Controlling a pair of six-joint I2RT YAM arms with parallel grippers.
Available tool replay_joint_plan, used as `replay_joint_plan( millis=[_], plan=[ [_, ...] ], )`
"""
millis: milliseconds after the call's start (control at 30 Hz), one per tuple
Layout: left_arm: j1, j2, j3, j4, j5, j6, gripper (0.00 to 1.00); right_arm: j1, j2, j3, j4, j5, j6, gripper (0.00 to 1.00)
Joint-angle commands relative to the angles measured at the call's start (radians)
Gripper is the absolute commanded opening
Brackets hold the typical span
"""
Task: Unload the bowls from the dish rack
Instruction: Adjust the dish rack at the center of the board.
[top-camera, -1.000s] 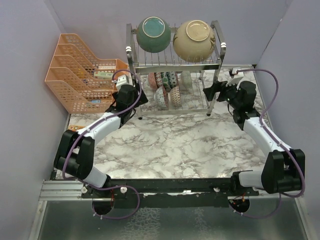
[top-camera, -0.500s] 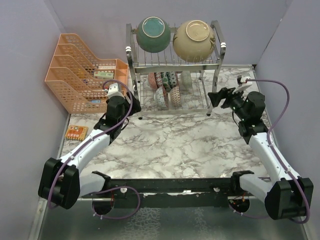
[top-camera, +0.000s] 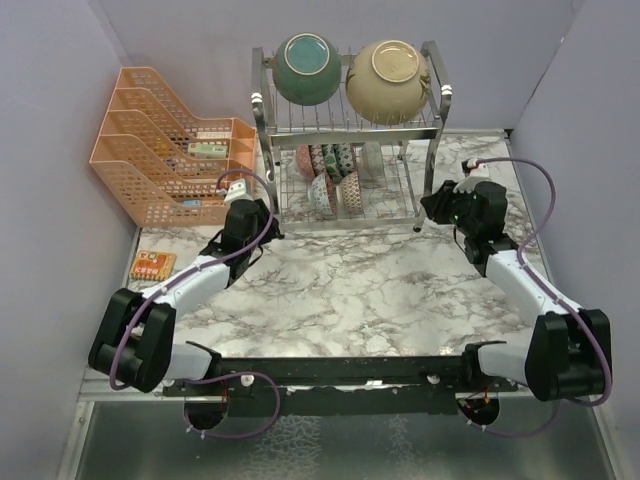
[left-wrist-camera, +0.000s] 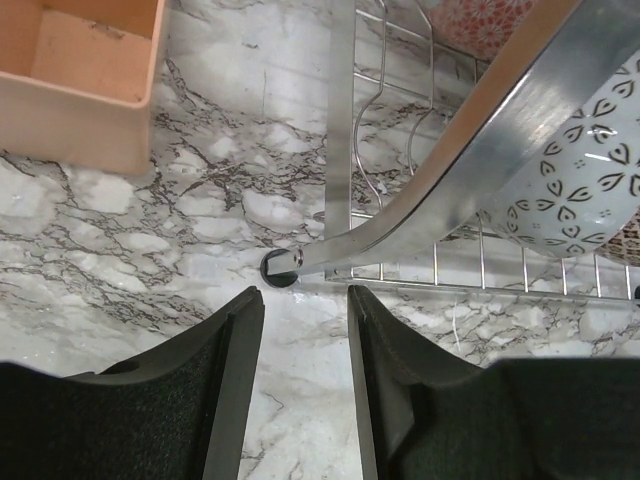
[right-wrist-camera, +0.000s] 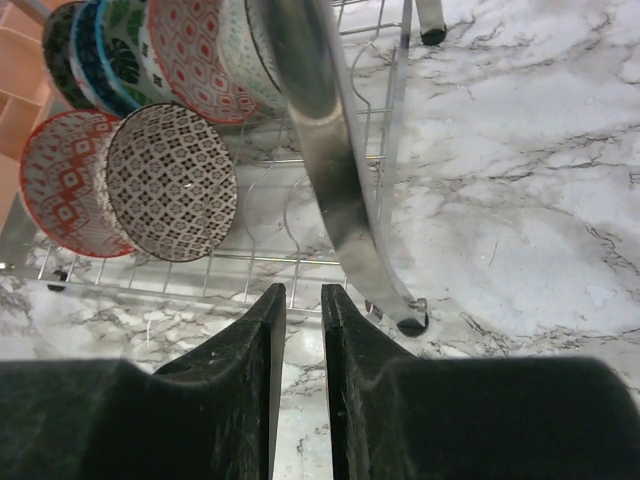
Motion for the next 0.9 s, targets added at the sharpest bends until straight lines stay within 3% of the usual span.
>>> replay_joint_plan(
  millis=[0,500,800,867],
  plan=[
    [0.006,0.047,0.041,0.045,0.017,-0.02,0.42,0.003,0.062,0.057,0.019,0.07,-0.008,0.21],
    [0.012,0.222,0.157,0.043,-0.008,0.022,0.42,0.003,0.215,0.107,0.054,0.068,-0.01,0.21],
    [0.02,0.193,0.15,0.032,0.006,0.041,0.43,0.003,0.184,0.059,0.083,0.007,-0.027,0.22],
    [0.02,0.151,0.123,0.037,0.034,0.065,0.46,0.003,0.144,0.014,0.117,-0.06,-0.026,0.26]
  ],
)
